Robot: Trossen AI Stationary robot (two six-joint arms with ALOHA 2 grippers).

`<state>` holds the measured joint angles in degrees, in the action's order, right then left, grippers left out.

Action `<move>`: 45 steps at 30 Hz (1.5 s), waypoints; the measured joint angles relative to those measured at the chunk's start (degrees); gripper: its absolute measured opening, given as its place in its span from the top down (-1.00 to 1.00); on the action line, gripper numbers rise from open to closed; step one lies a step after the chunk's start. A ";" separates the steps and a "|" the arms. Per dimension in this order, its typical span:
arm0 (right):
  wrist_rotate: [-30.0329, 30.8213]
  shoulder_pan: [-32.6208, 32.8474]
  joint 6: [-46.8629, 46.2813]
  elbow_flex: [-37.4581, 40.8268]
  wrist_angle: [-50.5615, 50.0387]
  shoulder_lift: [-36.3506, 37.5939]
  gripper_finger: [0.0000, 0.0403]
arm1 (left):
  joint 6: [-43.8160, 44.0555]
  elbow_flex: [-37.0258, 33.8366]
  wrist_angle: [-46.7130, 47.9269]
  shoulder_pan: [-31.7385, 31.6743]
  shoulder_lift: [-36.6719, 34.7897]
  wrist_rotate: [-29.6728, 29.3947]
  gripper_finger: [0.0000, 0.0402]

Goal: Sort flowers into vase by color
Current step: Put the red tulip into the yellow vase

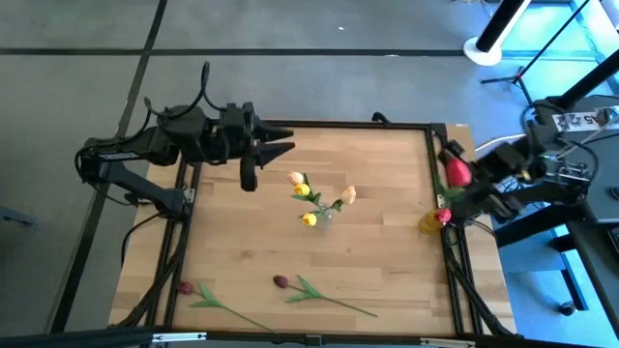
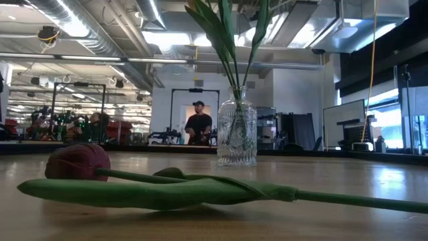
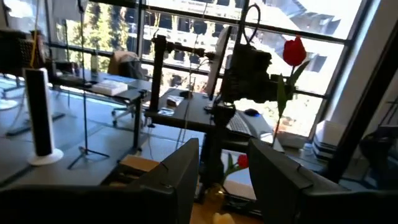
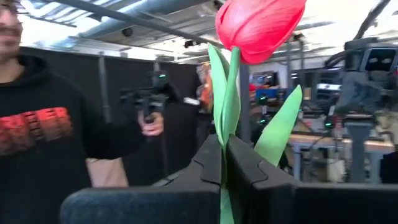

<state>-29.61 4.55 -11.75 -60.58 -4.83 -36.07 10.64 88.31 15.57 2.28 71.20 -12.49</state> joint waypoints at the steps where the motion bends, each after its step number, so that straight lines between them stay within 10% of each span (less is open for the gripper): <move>1: -0.02 0.71 0.10 0.00 -1.66 1.68 0.99 | 0.96 0.00 -0.01 0.53 0.02 -0.04 0.34; 19: -13.20 4.45 2.92 0.04 -17.22 11.93 0.99 | 4.95 0.00 -2.67 5.45 0.48 -9.60 0.34; 27: 6.68 4.45 15.11 0.07 -34.52 21.44 0.99 | 7.05 -0.02 -2.86 5.36 2.22 -14.05 0.34; 45: 25.57 4.42 11.98 10.69 -38.19 35.64 0.99 | 7.96 -0.02 -8.03 2.87 7.77 -15.94 0.34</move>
<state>-4.04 8.97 0.23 -49.89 -43.02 -0.43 18.60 88.29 7.54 5.15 78.97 -28.43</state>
